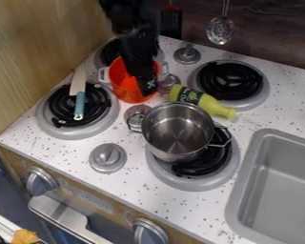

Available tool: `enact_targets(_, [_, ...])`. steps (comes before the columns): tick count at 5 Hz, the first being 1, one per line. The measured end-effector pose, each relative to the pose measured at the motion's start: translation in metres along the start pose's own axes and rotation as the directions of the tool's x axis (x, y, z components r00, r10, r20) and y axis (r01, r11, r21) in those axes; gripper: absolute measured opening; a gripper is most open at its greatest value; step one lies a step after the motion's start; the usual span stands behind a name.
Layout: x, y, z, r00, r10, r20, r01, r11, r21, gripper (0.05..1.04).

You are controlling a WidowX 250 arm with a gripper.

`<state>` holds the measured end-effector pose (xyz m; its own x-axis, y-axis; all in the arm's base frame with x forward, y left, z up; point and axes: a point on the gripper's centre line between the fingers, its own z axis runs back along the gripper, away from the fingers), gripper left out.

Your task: Moved the red pot and put it inside the silver pot where the right burner is

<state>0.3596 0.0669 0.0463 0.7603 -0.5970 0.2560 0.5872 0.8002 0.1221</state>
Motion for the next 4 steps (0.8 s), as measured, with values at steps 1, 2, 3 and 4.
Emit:
enact_targets(1, [-0.006, -0.001, -0.014, 1.000, 0.013, -0.027, -0.014, 1.000, -0.018, 1.001])
enact_targets(2, [-0.005, 0.007, -0.021, 1.000, 0.005, -0.010, -0.005, 1.000, 0.027, 1.001])
enact_targets(3, [-0.005, 0.010, -0.028, 1.000, 0.017, 0.007, -0.017, 0.999, 0.039, 0.936])
enact_targets(4, [-0.007, 0.013, -0.029, 1.000, 0.008, -0.005, -0.008, 0.998, 0.057, 0.680])
